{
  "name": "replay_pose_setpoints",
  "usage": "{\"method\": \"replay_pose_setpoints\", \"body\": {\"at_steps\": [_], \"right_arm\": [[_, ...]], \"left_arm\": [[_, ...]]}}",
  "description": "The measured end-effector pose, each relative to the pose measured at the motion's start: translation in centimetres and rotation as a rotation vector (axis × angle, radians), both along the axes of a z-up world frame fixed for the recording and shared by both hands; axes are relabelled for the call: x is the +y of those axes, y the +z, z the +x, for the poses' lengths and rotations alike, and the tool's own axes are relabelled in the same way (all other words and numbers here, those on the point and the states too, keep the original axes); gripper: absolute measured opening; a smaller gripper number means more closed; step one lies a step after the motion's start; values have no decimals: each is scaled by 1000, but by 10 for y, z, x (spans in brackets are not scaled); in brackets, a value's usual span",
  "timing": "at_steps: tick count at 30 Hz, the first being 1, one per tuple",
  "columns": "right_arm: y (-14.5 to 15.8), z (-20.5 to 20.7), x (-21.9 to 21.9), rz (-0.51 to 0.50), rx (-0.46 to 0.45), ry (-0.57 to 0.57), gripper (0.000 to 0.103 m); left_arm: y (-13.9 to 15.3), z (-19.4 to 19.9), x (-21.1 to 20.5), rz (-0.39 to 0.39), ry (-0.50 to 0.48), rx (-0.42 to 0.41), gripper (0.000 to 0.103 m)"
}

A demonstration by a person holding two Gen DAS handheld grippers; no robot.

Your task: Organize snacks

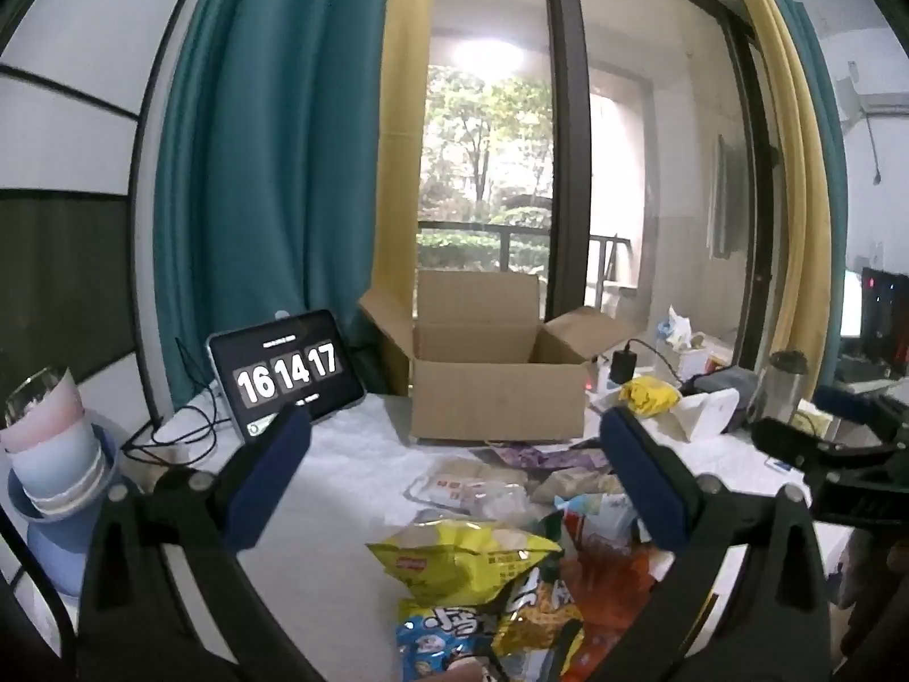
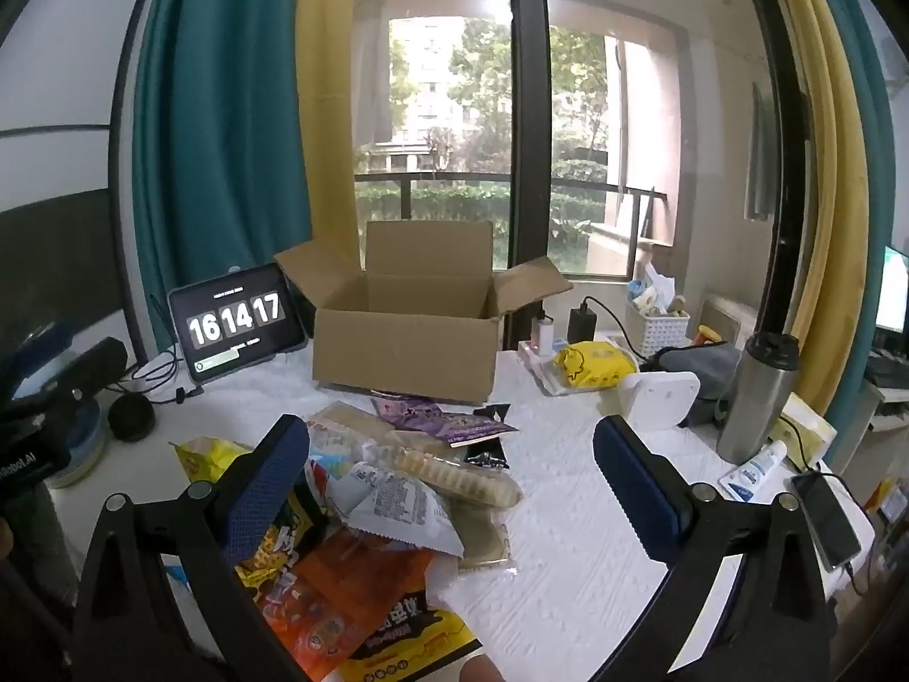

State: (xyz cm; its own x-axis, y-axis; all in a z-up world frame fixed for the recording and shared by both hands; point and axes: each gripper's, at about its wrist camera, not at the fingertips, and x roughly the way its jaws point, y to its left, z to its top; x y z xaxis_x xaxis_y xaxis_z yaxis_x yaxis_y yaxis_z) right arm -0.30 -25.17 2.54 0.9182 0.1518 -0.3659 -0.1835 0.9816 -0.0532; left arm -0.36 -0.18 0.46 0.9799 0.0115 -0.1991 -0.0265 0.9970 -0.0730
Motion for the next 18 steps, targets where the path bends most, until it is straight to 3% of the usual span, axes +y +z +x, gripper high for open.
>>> {"method": "replay_pose_setpoints", "body": {"at_steps": [3, 5, 18], "right_arm": [[12, 1, -4, -1, 10, 3, 103], [-7, -2, 2, -3, -12, -5, 103], [-6, -1, 2, 4, -12, -5, 103]], "left_arm": [[1, 0, -2, 5, -3, -4, 103], [3, 0, -3, 6, -10, -1, 103], [2, 0, -9, 13, -38, 11, 103]]}}
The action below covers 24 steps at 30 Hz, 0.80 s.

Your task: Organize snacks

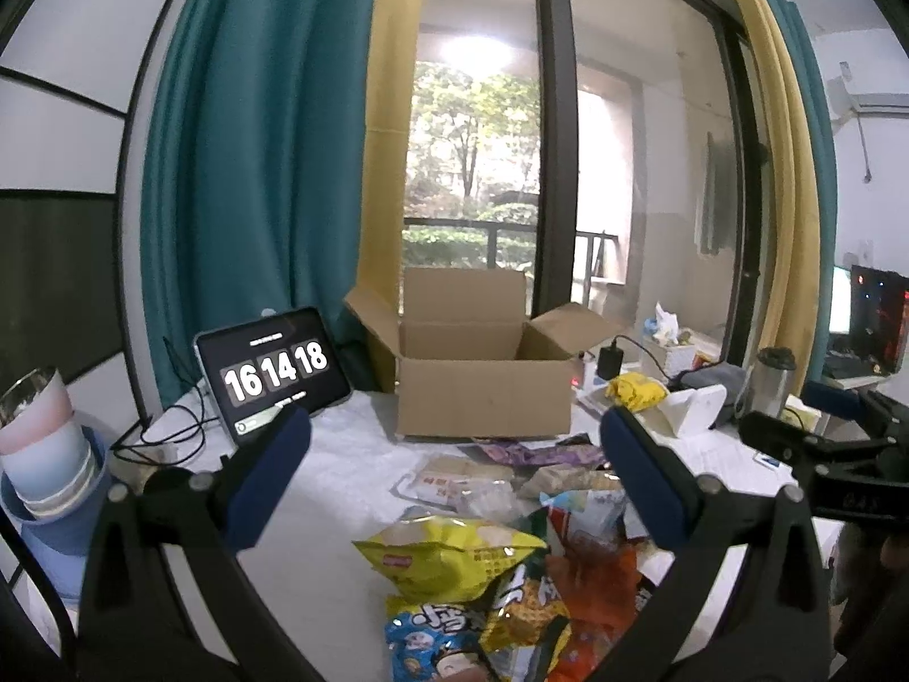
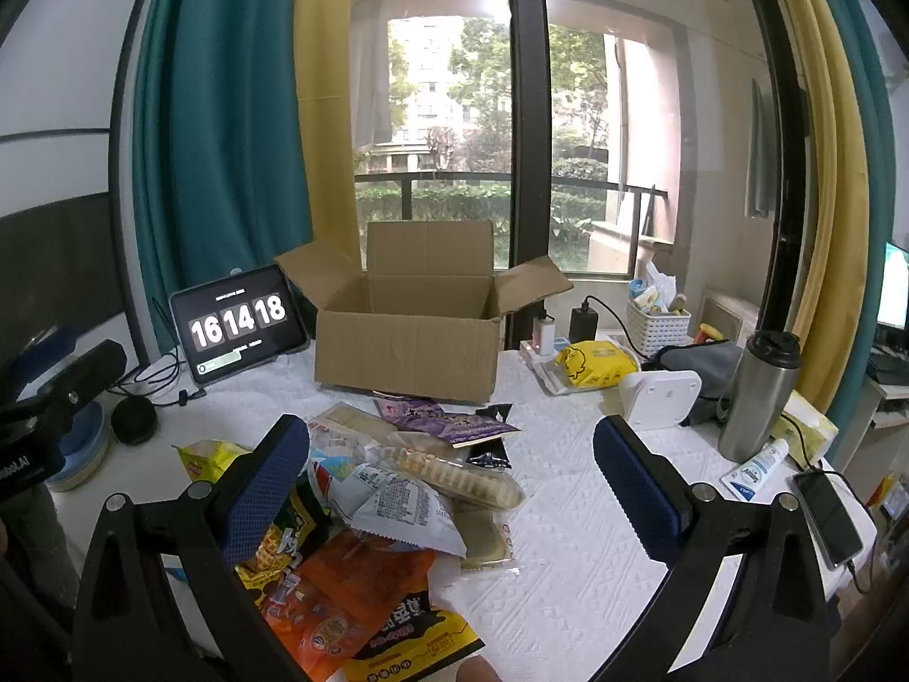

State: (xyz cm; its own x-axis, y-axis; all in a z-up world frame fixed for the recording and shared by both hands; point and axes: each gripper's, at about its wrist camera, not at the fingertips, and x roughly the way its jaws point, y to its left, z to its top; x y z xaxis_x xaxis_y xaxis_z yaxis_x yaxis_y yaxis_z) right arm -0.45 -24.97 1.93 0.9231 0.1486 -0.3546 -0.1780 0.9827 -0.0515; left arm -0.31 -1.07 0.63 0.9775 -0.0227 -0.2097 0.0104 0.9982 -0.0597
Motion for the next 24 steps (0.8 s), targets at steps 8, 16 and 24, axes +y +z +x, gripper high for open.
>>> {"method": "replay_pose_setpoints", "body": {"at_steps": [8, 16, 24], "right_arm": [[0, 2, 1, 7, 8, 3, 103], [-1, 1, 1, 5, 13, 7, 103], [-2, 0, 3, 3, 14, 12, 103]], "left_arm": [[-1, 0, 3, -6, -2, 10, 103], [-3, 0, 6, -16, -1, 23, 103], [-3, 0, 6, -17, 0, 23, 103]]}}
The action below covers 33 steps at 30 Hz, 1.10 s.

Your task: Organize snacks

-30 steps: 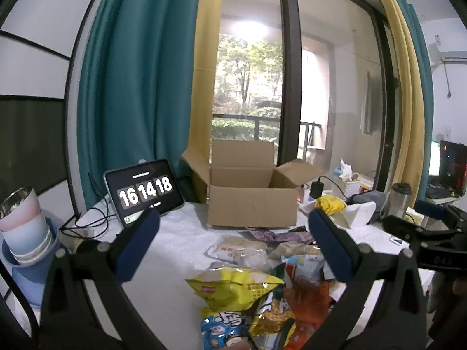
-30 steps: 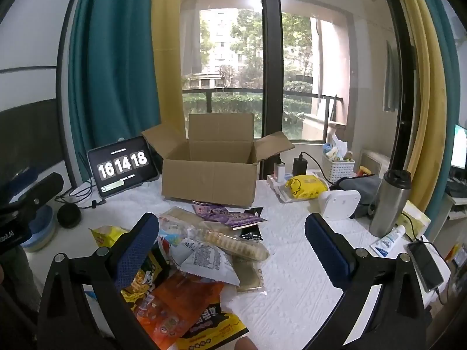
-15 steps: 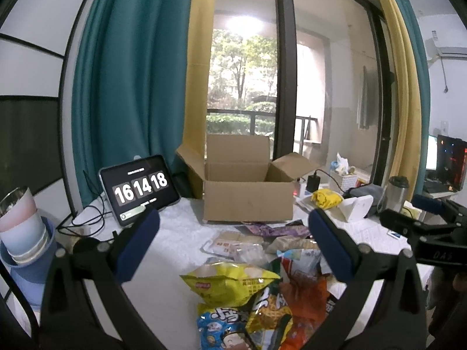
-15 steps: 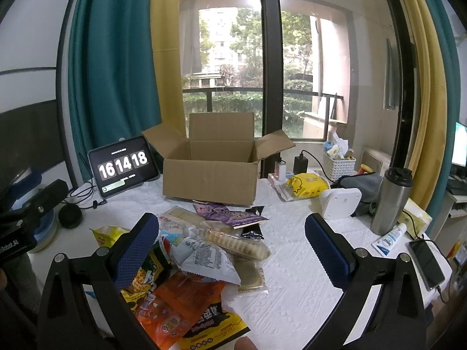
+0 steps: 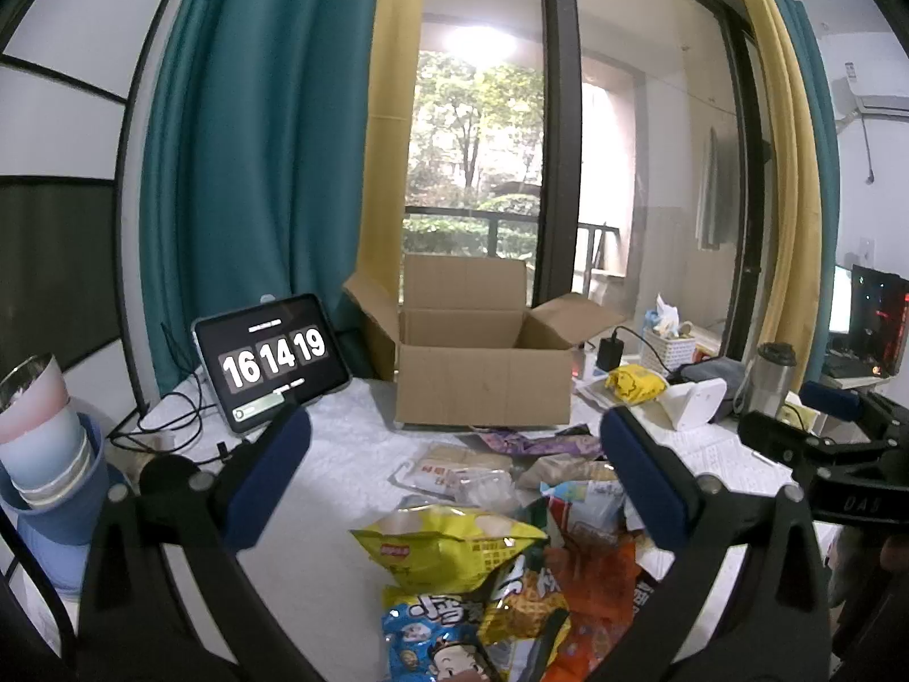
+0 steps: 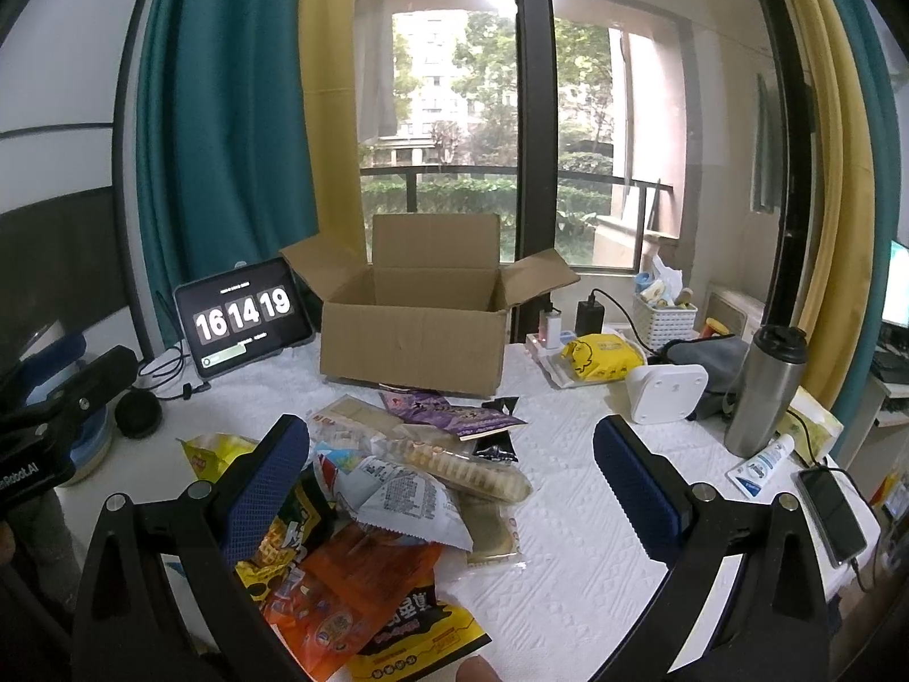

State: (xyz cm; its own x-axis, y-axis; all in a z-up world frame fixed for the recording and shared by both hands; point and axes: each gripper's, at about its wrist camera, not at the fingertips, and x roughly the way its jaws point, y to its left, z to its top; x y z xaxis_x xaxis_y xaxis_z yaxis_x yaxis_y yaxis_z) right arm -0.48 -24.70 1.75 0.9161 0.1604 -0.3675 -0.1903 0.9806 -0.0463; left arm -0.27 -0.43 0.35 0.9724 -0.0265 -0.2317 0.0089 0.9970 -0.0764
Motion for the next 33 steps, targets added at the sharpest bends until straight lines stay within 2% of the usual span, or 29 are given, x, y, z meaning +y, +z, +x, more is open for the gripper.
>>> {"method": "replay_pose_setpoints", "body": {"at_steps": [33], "right_arm": [[-8, 0, 6, -6, 26, 8, 103]], "left_arm": [[-12, 2, 2, -8, 1, 29, 103]]}}
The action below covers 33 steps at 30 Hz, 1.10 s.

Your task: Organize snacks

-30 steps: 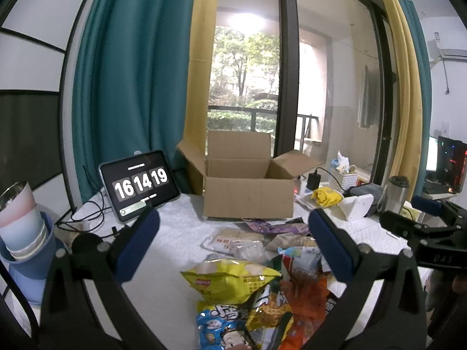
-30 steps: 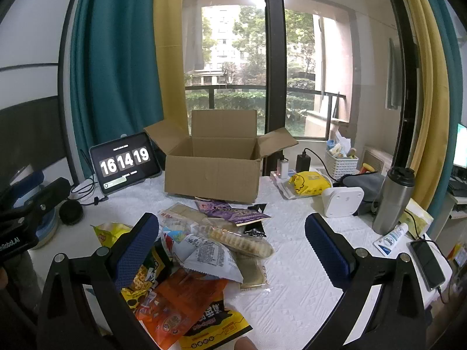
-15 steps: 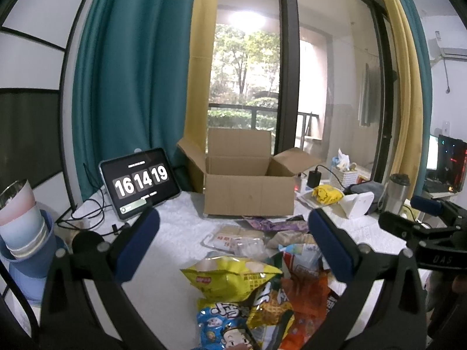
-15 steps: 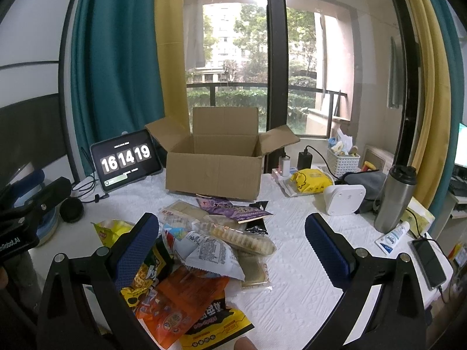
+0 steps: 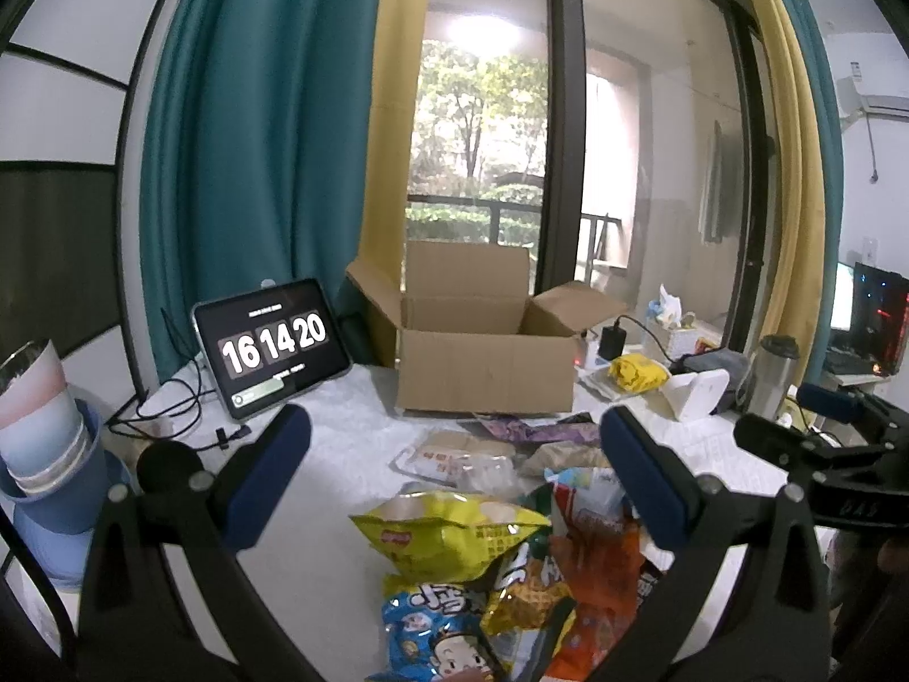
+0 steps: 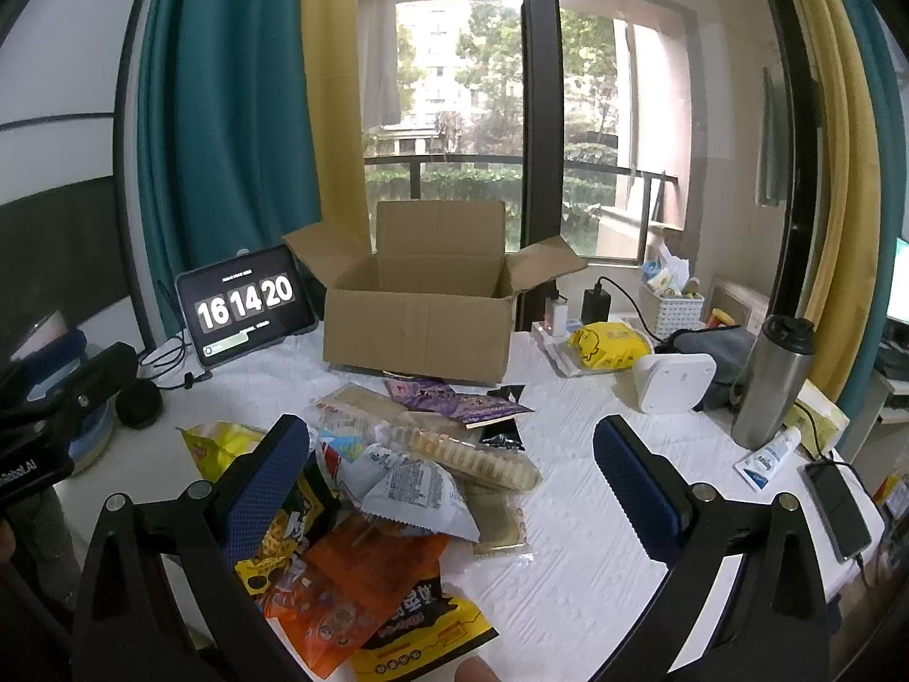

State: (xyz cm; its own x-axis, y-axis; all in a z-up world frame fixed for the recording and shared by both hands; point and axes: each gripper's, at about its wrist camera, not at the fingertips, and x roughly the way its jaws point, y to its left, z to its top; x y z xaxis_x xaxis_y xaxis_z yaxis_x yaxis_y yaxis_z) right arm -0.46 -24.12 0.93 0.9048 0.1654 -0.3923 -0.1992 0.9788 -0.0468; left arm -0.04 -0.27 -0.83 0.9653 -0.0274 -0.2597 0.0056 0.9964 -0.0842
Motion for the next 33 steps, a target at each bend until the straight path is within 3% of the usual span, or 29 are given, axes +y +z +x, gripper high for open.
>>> {"method": "replay_pose_setpoints", "body": {"at_steps": [12, 19, 24, 29, 33], "right_arm": [[-23, 20, 2, -7, 91, 13, 103], [-52, 41, 5, -5, 186, 35, 103], [-73, 58, 9, -9, 254, 55, 103], [-85, 73, 12, -8, 292, 73, 103], [-90, 86, 17, -11, 309, 93, 103]], "left_arm": [[-31, 25, 7, -39, 23, 128, 103], [-60, 55, 12, -78, 11, 258, 103], [-73, 74, 13, -82, -4, 305, 103], [-85, 96, 20, -125, -22, 365, 103], [-99, 114, 27, -202, -44, 440, 103]]}}
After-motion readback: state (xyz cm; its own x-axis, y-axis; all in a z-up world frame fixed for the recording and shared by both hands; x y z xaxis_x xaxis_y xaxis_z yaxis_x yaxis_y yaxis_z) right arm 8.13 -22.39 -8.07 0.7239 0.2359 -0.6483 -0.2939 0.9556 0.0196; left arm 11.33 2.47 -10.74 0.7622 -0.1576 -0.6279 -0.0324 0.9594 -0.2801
